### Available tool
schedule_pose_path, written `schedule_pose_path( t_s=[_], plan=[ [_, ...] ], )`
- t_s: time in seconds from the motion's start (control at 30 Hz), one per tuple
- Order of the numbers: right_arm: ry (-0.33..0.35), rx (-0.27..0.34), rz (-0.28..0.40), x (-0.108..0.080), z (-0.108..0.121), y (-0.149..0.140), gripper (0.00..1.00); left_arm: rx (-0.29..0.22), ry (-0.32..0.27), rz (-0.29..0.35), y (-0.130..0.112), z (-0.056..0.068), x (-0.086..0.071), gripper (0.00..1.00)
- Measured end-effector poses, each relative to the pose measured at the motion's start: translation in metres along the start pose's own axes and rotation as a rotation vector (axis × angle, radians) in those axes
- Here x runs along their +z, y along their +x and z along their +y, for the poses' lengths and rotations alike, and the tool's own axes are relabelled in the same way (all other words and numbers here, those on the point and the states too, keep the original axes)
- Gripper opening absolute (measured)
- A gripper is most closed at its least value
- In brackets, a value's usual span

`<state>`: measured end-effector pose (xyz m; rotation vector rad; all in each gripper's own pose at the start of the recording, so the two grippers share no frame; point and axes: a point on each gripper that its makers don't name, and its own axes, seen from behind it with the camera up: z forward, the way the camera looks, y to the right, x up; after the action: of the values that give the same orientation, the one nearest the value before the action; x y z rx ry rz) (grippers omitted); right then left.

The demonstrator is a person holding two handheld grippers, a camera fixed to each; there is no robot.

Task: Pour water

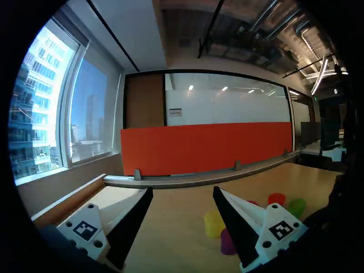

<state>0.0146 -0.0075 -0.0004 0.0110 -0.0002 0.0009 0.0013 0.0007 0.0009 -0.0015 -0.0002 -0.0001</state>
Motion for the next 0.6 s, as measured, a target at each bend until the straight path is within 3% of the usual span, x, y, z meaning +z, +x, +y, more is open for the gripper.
schedule_pose_path(
  t_s=[0.1,0.4,0.6],
  plan=[
    [0.017,0.004,0.001,0.001,-0.006,0.019,1.0,-0.003,-0.019,-0.003,0.015,0.008,0.01,0.98],
    [0.051,-0.019,0.018,0.001,-0.017,0.07,1.0,-0.099,-0.111,-0.03,0.055,0.018,0.023,0.98],
    [0.075,-0.031,0.02,-0.001,-0.022,0.08,1.0,-0.11,-0.18,-0.055,0.065,0.026,0.029,0.98]
  ],
)
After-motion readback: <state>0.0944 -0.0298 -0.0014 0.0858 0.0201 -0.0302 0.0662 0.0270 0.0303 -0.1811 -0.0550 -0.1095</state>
